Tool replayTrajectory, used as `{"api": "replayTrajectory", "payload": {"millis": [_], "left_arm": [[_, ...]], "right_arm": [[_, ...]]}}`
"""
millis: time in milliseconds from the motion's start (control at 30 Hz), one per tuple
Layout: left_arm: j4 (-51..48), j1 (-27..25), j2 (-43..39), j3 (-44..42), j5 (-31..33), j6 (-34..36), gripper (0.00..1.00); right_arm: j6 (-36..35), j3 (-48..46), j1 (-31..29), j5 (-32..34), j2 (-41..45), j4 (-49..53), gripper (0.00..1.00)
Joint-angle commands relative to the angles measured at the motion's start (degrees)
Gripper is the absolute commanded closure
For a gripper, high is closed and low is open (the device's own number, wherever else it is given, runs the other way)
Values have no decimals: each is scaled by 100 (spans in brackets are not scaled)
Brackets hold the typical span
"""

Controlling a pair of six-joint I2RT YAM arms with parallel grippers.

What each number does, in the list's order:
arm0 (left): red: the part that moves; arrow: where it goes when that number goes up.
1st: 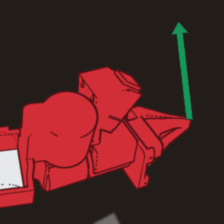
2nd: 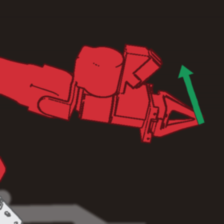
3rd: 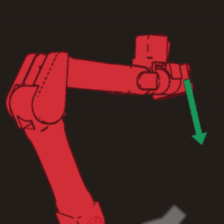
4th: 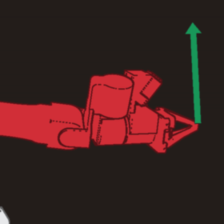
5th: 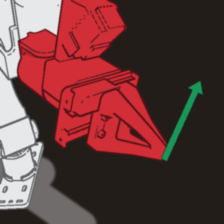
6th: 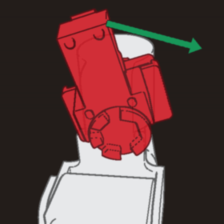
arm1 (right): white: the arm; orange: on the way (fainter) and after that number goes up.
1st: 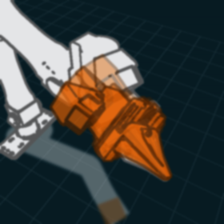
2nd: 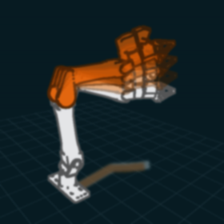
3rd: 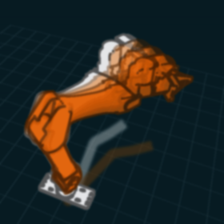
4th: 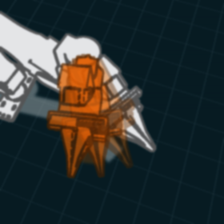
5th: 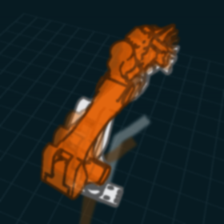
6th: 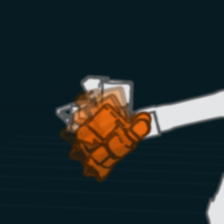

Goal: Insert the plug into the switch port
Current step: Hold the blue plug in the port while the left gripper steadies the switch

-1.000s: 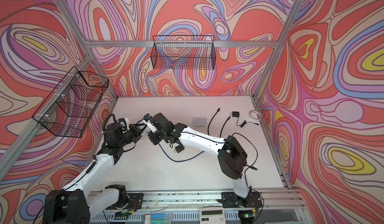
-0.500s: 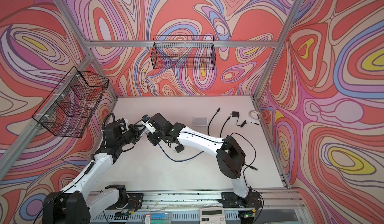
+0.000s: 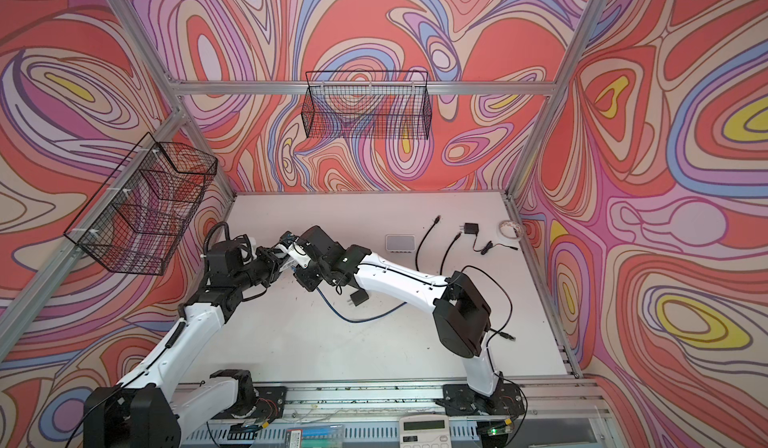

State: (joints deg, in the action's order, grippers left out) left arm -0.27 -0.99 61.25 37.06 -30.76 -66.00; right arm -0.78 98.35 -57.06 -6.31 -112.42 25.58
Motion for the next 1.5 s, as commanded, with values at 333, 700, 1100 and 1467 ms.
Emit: {"api": "replayTrajectory", "payload": {"millis": [333,700,1100,1467], "left_arm": [[-321,-243,-36,-25,-1008,-83,100],[-159,-242,-189,-208,-1004,-134,100],[-219,-243,-265,-216,-955,-146,100],[-333,-241,-298,-182,-949,159,100]], "right_arm": [[185,320,-61,626,-122,-1917,100],[400,509,-60,1185,-245,-1710,100],[475,396,-66,1572,-175,-1517,100],[761,360,-68,1219,-51,-1380,100]]}}
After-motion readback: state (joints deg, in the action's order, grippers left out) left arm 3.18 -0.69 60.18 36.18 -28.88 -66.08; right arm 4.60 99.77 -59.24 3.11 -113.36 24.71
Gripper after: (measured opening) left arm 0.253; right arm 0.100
